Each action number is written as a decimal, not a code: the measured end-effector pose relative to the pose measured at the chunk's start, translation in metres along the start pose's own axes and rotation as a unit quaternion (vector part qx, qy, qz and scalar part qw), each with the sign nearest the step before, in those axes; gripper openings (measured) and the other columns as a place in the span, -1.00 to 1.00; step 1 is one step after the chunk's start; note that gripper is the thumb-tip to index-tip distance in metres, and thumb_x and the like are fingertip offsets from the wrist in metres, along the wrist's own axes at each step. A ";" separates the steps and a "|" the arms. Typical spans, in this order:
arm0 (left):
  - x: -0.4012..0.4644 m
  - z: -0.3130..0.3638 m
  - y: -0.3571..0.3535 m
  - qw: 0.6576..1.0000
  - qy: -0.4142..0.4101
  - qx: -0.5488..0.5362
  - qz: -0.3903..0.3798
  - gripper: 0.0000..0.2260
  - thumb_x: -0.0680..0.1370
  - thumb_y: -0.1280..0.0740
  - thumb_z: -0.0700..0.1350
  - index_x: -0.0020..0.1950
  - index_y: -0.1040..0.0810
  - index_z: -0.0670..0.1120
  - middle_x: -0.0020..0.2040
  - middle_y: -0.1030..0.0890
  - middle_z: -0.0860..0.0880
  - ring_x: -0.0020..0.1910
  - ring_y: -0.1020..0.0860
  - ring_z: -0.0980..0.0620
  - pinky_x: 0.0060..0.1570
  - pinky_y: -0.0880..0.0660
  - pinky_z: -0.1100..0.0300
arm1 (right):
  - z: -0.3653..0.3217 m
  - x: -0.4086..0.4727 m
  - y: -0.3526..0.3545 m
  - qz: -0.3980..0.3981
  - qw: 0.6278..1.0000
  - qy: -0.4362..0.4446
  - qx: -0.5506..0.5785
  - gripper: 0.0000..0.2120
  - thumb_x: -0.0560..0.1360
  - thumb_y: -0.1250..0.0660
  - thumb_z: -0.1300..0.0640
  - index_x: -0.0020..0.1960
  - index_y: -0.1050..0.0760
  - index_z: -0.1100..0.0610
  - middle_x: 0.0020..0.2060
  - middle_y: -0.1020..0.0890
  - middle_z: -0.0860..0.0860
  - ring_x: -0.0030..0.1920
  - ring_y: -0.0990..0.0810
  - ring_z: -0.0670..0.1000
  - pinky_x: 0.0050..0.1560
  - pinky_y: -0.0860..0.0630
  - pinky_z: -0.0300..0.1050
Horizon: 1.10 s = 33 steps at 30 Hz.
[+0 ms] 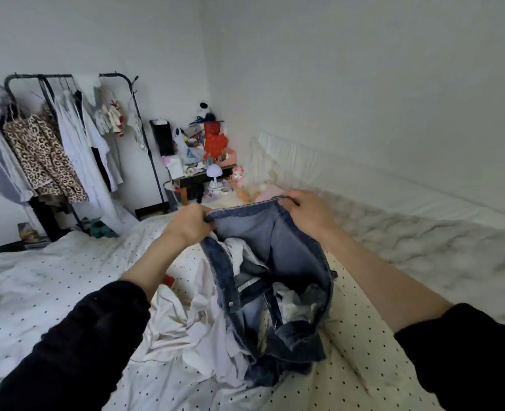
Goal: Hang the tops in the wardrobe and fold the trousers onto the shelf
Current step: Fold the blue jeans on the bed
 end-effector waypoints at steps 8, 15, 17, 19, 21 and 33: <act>0.003 0.007 0.056 0.938 0.094 -0.331 0.054 -0.85 0.51 -0.25 -0.36 -0.13 -0.62 -0.25 -0.41 -0.55 -0.07 -0.59 -0.44 0.17 -0.56 -0.37 0.36 | 0.030 -0.004 -0.007 -0.095 0.938 -0.060 -0.327 -0.92 0.51 -0.19 0.12 -0.03 -0.43 0.05 -0.11 -0.57 0.02 -0.01 -0.54 0.08 0.01 -0.43 -0.07; -0.005 -0.004 0.074 0.929 0.078 -0.361 -0.002 -0.77 0.52 -0.19 -0.42 -0.07 -0.57 -0.17 -0.11 -0.61 -0.15 -0.22 -0.55 0.06 -0.38 -0.53 0.40 | 0.060 -0.019 -0.006 -0.136 0.965 -0.178 -0.138 -0.81 0.49 -0.19 0.24 -0.30 -0.41 0.16 -0.40 -0.46 -0.01 -0.23 -0.50 0.05 -0.41 -0.32 -0.24; -0.010 -0.010 0.077 0.931 0.075 -0.357 -0.027 -0.75 0.54 -0.18 -0.41 -0.01 -0.58 -0.15 -0.11 -0.63 -0.10 -0.16 -0.58 0.06 -0.32 -0.56 0.37 | 0.050 -0.018 0.000 -0.082 0.968 -0.227 0.072 -0.88 0.50 -0.22 0.27 -0.18 -0.49 0.18 -0.37 -0.50 0.04 -0.30 -0.49 0.02 -0.39 -0.41 -0.25; -0.016 -0.020 0.078 0.925 0.078 -0.370 -0.041 -0.76 0.54 -0.21 -0.40 0.03 -0.59 -0.15 -0.11 -0.66 -0.09 -0.13 -0.61 0.03 -0.24 -0.57 0.32 | 0.043 -0.012 0.013 -0.024 0.943 -0.250 0.219 -0.91 0.50 -0.25 0.29 -0.16 -0.47 0.17 -0.28 -0.51 0.10 -0.34 -0.46 -0.01 -0.42 -0.42 -0.26; -0.023 -0.030 0.075 0.898 0.084 -0.428 -0.062 -0.79 0.53 -0.26 -0.37 0.08 -0.59 -0.18 -0.07 -0.68 -0.11 -0.13 -0.65 0.02 -0.19 -0.59 0.28 | 0.039 -0.002 0.030 0.010 0.931 -0.246 0.270 -0.89 0.51 -0.26 0.30 -0.17 -0.46 0.17 -0.26 -0.52 0.10 -0.38 -0.47 -0.02 -0.53 -0.36 -0.30; -0.028 -0.042 0.063 0.954 -0.011 -0.299 0.024 -0.61 0.43 -0.29 -0.53 0.19 -0.50 -0.21 0.07 -0.51 -0.26 -0.19 -0.61 0.07 -0.22 -0.58 0.34 | 0.013 0.019 0.067 -0.049 0.910 -0.225 0.346 -0.92 0.53 -0.24 0.29 0.00 -0.49 0.24 -0.08 -0.52 0.09 -0.14 -0.56 0.06 -0.33 -0.40 -0.23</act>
Point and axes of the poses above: each hand's wrist, its own x-axis towards the middle knuckle, its own y-axis out of the back of the hand, z = x × y, the point moved 2 cm from there along x, towards the middle knuckle
